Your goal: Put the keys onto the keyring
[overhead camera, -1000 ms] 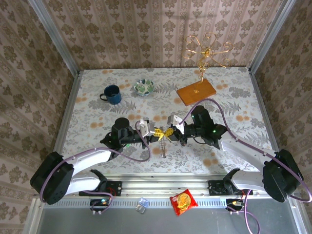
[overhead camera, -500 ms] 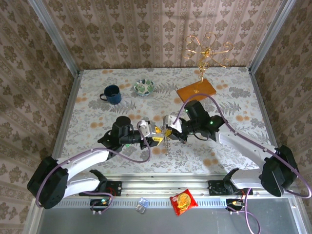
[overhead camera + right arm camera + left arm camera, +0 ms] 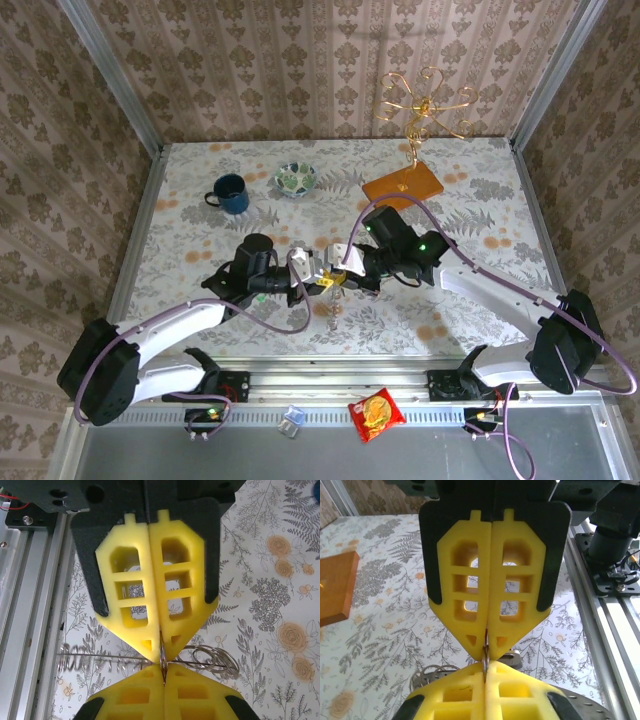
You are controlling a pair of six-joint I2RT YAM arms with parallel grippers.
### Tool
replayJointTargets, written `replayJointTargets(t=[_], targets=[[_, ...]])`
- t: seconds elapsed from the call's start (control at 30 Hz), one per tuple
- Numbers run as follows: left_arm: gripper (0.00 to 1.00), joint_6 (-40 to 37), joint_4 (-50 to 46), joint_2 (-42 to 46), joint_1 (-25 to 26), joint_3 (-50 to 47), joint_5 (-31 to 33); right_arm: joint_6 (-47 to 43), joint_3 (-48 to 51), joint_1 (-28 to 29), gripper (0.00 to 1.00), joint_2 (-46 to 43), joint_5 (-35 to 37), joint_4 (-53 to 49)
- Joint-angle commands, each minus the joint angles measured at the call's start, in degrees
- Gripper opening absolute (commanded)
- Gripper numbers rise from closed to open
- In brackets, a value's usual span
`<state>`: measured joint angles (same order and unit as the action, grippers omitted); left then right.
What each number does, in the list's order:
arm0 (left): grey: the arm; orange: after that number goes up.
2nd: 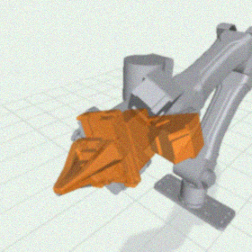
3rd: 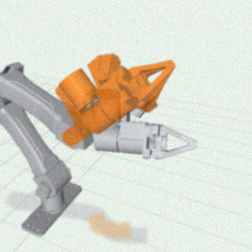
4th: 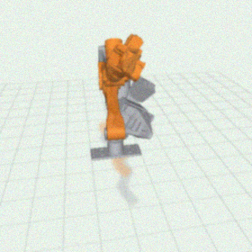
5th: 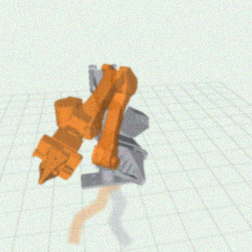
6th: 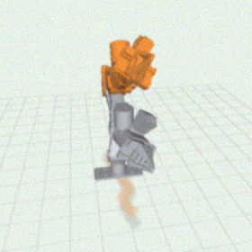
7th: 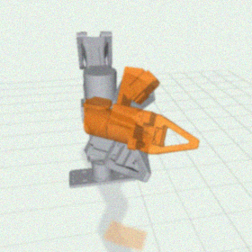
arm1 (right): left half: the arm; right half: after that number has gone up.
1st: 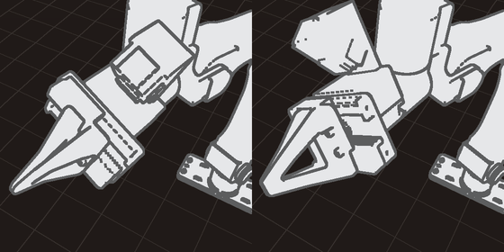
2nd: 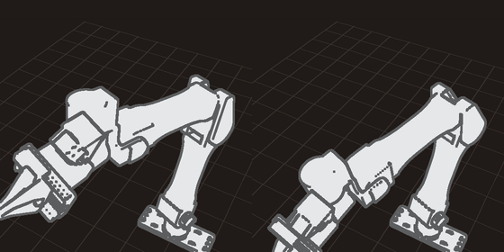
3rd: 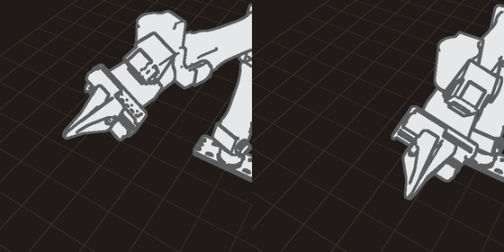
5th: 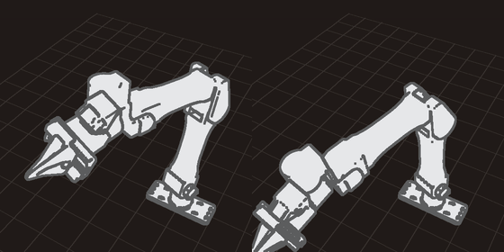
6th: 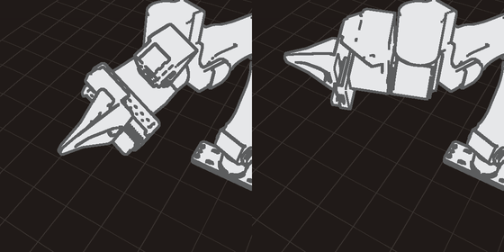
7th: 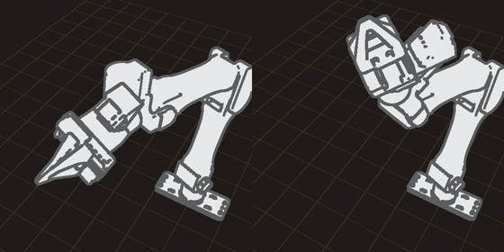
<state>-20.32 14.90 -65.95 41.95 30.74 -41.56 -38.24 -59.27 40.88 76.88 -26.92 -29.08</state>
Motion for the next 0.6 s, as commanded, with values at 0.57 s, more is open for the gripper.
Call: replayJointTargets(t=[0.57], targets=[[0.0,4.8,11.1,0.7,-0.2,-2.9,-2.0,11.9,11.3,-4.5,0.29,-7.0,-5.5,13.7]])
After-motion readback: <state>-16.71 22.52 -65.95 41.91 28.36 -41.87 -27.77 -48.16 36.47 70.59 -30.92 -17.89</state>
